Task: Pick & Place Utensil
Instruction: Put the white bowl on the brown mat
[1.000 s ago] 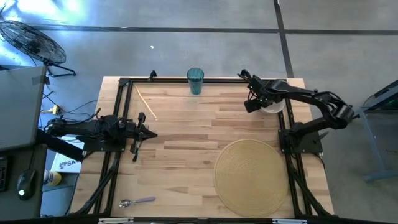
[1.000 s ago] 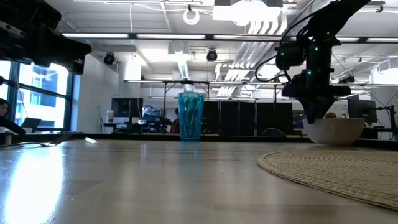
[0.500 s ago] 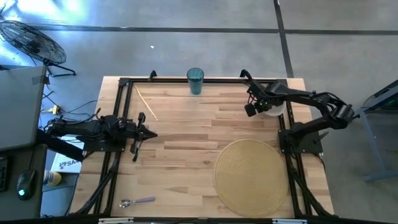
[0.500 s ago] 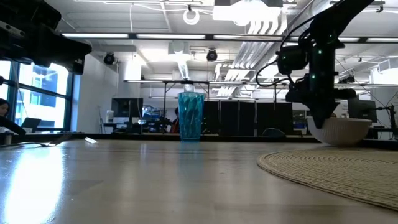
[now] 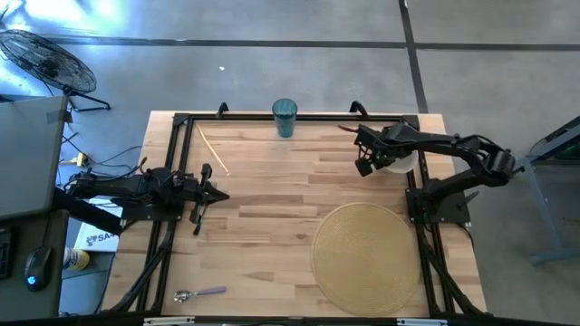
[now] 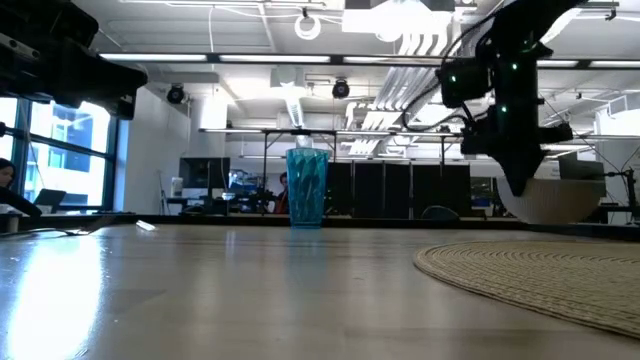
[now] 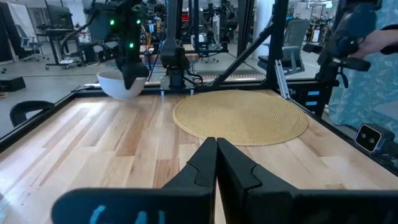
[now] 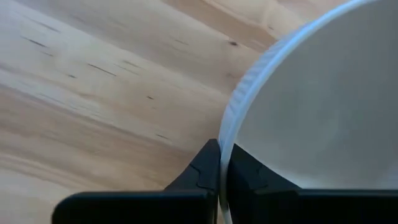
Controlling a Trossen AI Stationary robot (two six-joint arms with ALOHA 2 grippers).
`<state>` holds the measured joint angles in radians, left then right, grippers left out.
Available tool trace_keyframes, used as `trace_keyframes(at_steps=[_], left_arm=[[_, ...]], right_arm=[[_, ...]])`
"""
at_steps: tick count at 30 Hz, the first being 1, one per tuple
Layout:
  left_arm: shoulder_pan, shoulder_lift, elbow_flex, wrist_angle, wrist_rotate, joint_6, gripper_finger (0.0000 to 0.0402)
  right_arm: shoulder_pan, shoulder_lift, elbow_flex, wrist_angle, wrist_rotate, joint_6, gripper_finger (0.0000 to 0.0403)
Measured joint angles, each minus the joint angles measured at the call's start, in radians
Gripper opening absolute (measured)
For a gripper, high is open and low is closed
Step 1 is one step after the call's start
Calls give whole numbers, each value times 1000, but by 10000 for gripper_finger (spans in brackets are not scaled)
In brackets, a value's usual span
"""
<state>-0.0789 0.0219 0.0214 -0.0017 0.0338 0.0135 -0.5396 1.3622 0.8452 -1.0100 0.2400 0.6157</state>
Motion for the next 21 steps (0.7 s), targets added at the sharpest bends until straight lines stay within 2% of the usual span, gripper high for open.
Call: trace_keyframes(at_steps=[13,21], left_arm=[[0,0,0,0,0,0,1],[0,0,0,0,0,0,1]], right_arm=[[216,0,180,-185,9,194,3],[416,0,264,-266,-88,365,2]])
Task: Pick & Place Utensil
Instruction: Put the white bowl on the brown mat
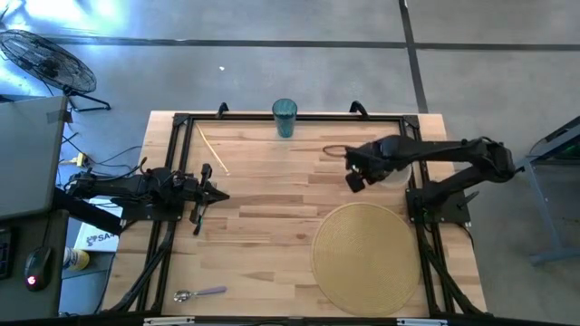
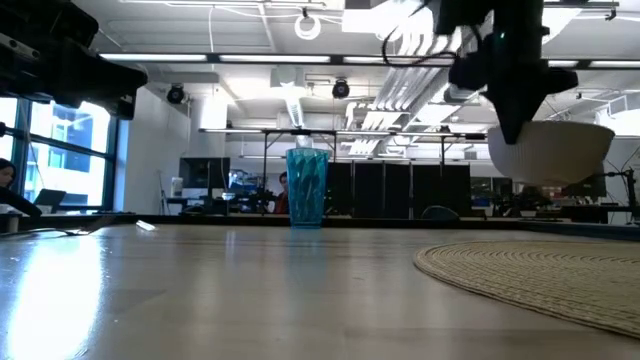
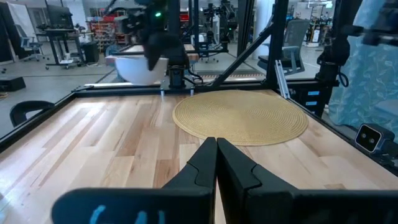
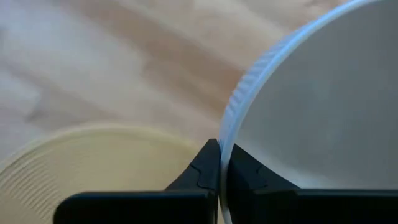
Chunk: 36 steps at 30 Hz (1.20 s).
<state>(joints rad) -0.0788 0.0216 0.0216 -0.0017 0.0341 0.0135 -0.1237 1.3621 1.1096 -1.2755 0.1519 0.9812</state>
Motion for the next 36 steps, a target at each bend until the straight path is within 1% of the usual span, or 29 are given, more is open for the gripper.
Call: trace_keyframes(at_steps=[5,8,11,13,17,22,25,29,36], left_arm=[[0,0,0,0,0,0,1],[0,0,0,0,0,0,1],[0,0,0,0,0,0,1],[0,0,0,0,0,0,1],[0,0,0,0,0,0,1],[0,0,0,0,0,0,1],[0,0,0,0,0,0,1],[0,0,0,0,0,0,1],[0,0,0,0,0,0,1]], right_arm=[[181,4,25,2,-50,157,1],[300,38,25,1,-85,279,1],[413,110,25,39,-157,379,1],[480,177,49,52,-194,425,1],[591,330,178,39,-210,468,1],[675,522,406,-49,-212,484,0],[707,613,498,-101,-192,456,0],[737,667,528,-97,-188,453,0],[789,667,528,-93,-183,542,0]])
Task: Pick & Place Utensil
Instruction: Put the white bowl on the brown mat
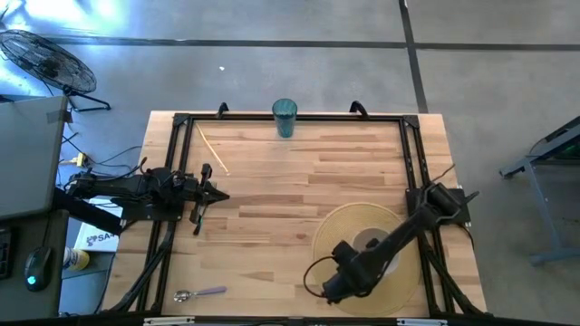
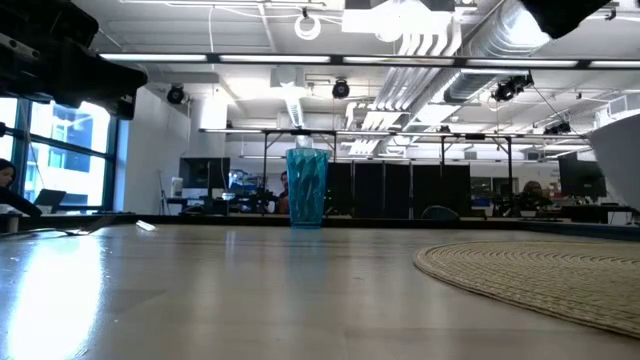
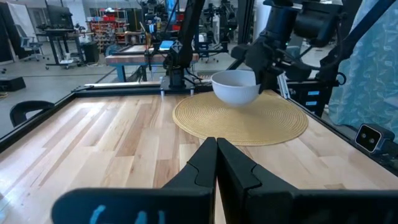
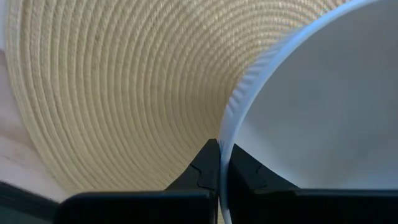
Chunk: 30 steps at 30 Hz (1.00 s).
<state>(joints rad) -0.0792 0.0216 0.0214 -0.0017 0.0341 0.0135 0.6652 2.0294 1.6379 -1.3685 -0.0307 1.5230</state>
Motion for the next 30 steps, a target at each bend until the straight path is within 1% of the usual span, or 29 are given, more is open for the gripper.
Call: trace_keyframes(at_steps=[8,15,30], left_arm=[[0,0,0,0,0,0,1],[0,0,0,0,0,0,1],[0,0,0,0,0,0,1]], right_arm=[[11,0,-1,17,55,24,0],[11,1,-63,106,34,33,1],[11,1,-66,109,45,31,18]])
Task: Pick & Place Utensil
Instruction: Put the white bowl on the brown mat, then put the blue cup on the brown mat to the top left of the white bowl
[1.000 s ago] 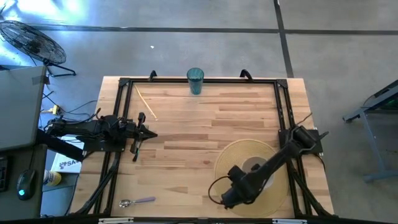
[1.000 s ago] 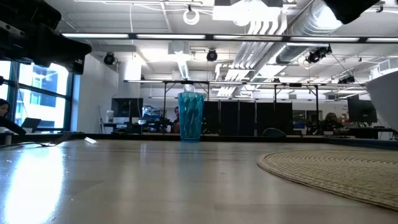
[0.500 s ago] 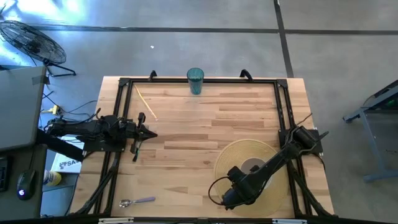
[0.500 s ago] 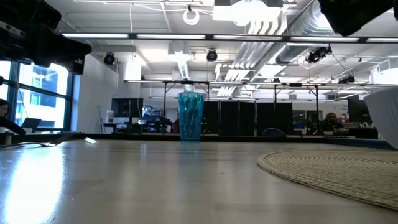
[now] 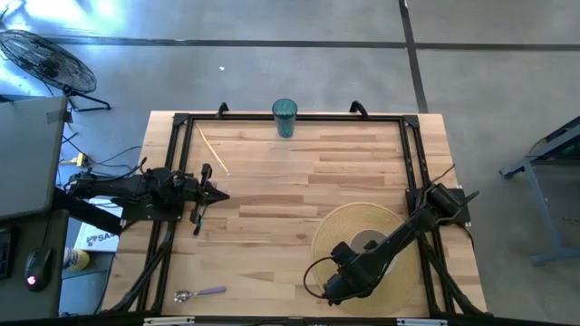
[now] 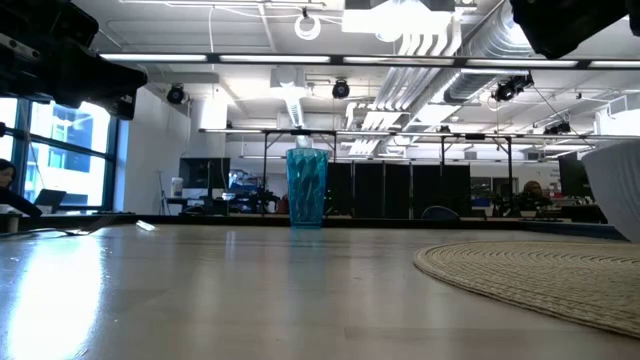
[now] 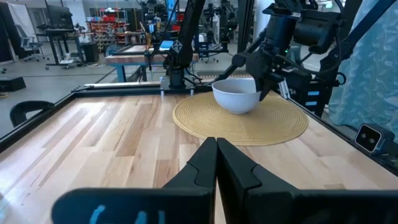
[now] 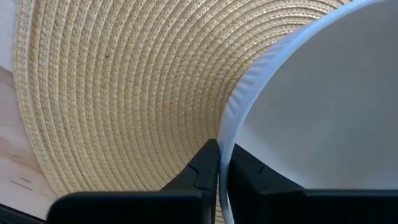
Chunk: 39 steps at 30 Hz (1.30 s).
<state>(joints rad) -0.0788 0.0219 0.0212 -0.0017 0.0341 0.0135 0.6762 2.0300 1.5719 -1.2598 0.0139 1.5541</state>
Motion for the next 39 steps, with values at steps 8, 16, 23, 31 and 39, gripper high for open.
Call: trace_keyframes(at_steps=[8,16,23,31,39], left_arm=[[0,0,0,0,0,0,1],[0,0,0,0,0,0,1],[0,0,0,0,0,0,1],[0,0,0,0,0,0,1],[0,0,0,0,0,0,1]], right_arm=[[-2,0,0,-5,-1,-16,61],[-11,-40,1,-4,-11,-37,109],[-18,-132,2,25,72,-47,134],[-58,-233,2,119,307,-228,145],[-112,-282,2,191,512,-419,147]])
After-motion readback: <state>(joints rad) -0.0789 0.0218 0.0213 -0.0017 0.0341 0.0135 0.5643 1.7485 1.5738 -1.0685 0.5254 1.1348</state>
